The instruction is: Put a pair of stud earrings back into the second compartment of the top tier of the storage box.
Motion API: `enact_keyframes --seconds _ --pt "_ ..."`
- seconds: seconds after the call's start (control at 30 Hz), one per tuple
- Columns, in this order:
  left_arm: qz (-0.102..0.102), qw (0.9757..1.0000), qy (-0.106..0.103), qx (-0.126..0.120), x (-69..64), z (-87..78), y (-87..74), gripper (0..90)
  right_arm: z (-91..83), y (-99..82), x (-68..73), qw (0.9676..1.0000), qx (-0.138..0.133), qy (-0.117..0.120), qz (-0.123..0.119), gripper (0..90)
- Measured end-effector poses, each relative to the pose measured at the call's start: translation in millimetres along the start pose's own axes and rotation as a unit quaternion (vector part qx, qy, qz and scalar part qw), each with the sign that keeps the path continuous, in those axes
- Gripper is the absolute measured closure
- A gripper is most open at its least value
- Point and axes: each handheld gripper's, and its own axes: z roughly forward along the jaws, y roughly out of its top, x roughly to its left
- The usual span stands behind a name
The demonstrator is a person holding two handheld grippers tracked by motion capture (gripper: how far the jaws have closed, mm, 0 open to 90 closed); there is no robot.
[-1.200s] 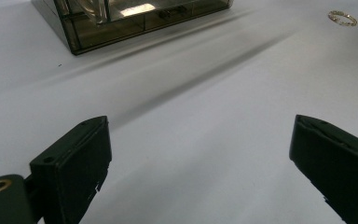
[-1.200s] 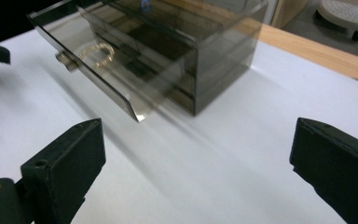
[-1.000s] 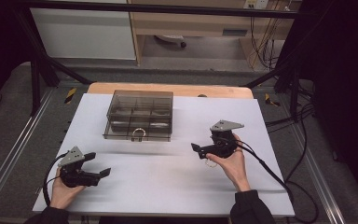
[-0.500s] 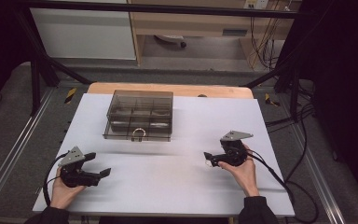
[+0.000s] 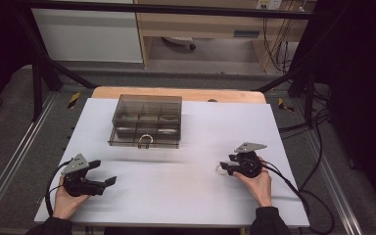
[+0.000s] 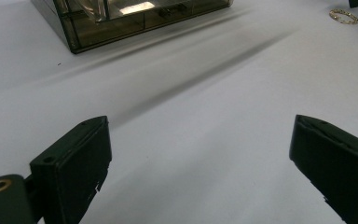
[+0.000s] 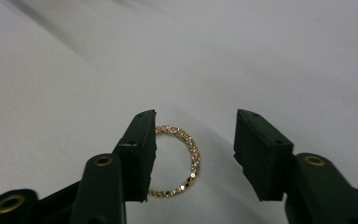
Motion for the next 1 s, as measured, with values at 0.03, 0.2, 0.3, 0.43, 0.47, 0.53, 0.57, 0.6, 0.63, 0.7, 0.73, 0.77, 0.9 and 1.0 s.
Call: enact_keyframes --seconds 0.03,0.2,0.3,0.43,0.47,0.53,0.57,0.6,0.63,0.7,0.73,0.77,0.9,1.0 --pt "0.0 1.0 0.0 0.0 0.0 0.1 0.0 5.5 0.7 -0.5 -0.8 1.0 0.001 0.0 -0.002 52.8" --pt "0.0 1.0 0.0 -0.001 0.0 -0.2 0.1 5.5 5.5 -3.6 -2.5 0.9999 0.013 -0.001 0.0 63.8" --pt "0.0 1.0 0.0 -0.001 0.2 -0.2 0.0 5.5 6.7 -4.3 -3.1 0.9999 0.014 -0.004 -0.002 68.4" --pt "0.0 1.0 0.0 -0.001 0.1 -0.2 0.0 5.5 7.9 -4.6 -3.1 0.9999 0.016 -0.003 -0.002 73.2" --pt "0.0 1.0 0.0 -0.001 0.1 -0.3 0.0 5.5 8.4 -4.9 -3.1 0.9998 0.018 -0.003 -0.004 74.7" --pt "0.0 1.0 0.0 0.0 0.2 -0.1 0.0 5.5 9.1 -5.1 -2.9 0.9998 0.02 0.0 -0.004 76.9" --pt "-0.001 1.0 0.0 0.0 0.2 0.0 -0.1 5.5 9.5 -5.1 -2.6 0.9998 0.019 0.002 -0.003 77.6" --pt "-0.001 1.0 0.0 0.0 0.2 0.0 -0.1 5.5 9.6 -5.1 -2.2 0.9998 0.02 0.002 -0.002 78.6" --pt "-0.001 1.0 -0.001 0.0 0.1 0.1 -0.1 5.6 9.6 -5.1 -2.3 0.9998 0.02 0.002 -0.003 79.8" --pt "-0.001 1.0 -0.001 0.0 0.1 0.1 -0.1 5.5 9.4 -5.1 -2.3 0.9998 0.021 0.003 -0.004 81.5" --pt "-0.001 1.0 -0.001 0.0 0.1 0.1 -0.1 5.5 9.5 -5.2 -2.2 0.9998 0.021 0.001 -0.005 82.5" --pt "-0.001 1.0 -0.001 -0.001 0.2 0.0 -0.1 5.6 9.4 -5.3 -2.2 0.9997 0.022 0.0 -0.008 83.2" --pt "-0.001 1.0 0.0 -0.001 0.2 -0.1 -0.1 5.5 9.0 -5.3 -1.6 0.9997 0.025 0.001 -0.007 86.0" --pt "-0.002 1.0 0.0 -0.001 0.1 -0.1 -0.1 5.5 8.9 -5.3 -1.3 0.9997 0.026 0.0 -0.002 86.5"
